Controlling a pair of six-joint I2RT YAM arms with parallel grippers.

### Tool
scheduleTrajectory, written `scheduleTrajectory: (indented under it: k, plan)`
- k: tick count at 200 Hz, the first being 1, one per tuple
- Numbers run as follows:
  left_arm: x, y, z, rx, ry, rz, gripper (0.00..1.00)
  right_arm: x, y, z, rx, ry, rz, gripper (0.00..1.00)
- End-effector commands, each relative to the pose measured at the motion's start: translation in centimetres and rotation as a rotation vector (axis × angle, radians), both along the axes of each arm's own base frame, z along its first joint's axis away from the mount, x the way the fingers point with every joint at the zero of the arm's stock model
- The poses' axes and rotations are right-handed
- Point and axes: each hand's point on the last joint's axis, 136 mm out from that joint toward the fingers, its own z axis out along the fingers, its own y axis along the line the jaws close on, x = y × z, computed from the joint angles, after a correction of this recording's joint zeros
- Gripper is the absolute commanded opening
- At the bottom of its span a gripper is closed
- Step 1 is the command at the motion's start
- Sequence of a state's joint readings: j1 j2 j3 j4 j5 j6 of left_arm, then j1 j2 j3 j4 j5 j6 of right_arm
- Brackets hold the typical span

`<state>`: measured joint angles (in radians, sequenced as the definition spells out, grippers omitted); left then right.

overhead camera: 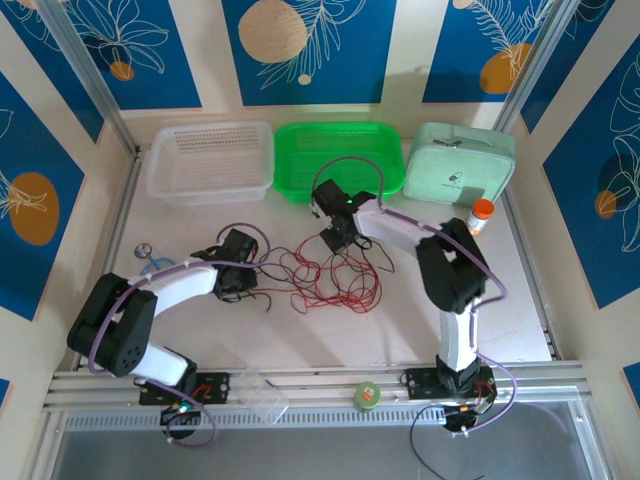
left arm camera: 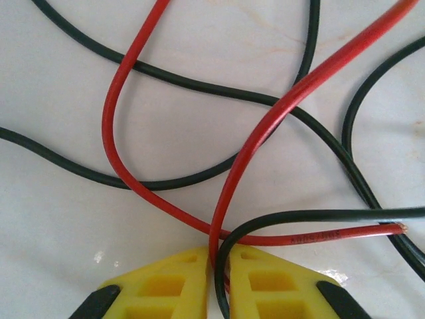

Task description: Untangle the cables

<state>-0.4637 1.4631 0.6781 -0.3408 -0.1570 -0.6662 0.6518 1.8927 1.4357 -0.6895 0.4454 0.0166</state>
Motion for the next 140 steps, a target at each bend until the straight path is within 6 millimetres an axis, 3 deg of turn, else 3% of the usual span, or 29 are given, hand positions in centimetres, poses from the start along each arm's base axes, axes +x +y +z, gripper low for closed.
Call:
scheduleTrajectory:
  k: [1, 37, 102, 140]
  plan:
    - [-1.4, 3.2, -2.0, 0.102, 0.079, 0.085, 0.14, -0.5, -2.2, 7.1, 0.089, -0.126, -0.135, 0.00]
    - [-1.5, 3.2, -2.2, 0.091, 0.082, 0.086, 0.12, -2.8, -6.0, 14.5, 0.219, -0.239, -0.269, 0.00]
    - [-1.5, 3.1, -2.6, 0.087, 0.087, 0.087, 0.11, -7.5, -11.8, 30.7, 0.655, -0.471, -0.374, 0.00]
    - [-1.6, 3.0, -2.9, 0.084, 0.097, 0.088, 0.10, -9.6, -14.8, 36.8, 0.771, -0.592, -0.404, 0.00]
